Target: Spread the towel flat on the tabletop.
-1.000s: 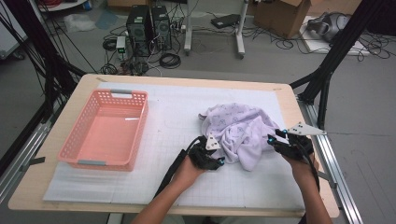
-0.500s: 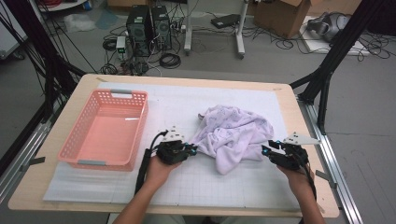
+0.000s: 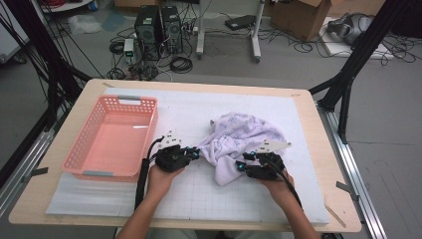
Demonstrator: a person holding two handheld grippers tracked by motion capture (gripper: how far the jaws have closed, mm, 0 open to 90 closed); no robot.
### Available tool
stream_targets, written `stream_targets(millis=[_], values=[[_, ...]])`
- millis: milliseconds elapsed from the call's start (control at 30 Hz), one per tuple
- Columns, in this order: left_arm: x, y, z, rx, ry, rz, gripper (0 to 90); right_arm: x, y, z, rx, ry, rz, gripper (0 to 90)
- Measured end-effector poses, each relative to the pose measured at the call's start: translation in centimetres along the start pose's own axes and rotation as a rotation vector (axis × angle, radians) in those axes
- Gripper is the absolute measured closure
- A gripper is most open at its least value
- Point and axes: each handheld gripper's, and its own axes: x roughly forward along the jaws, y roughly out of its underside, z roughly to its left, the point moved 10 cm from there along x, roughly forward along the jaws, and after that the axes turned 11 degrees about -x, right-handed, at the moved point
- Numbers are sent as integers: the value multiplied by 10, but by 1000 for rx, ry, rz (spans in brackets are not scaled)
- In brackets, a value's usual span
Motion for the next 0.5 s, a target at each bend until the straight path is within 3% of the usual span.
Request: stream_targets(millis=[100, 267, 367, 500], values=[[1, -3, 1, -10, -7, -13, 817, 6, -1, 6, -39, -29, 13, 845], [5, -10, 4, -15, -29, -31, 818, -13, -6, -1, -6, -24, -55, 863], [11, -11, 6, 3, -70, -19, 821, -33, -6, -19, 13, 37, -91, 864], [22, -16, 2, -9, -75, -35, 817, -59, 0, -52, 40, 150, -94, 867]])
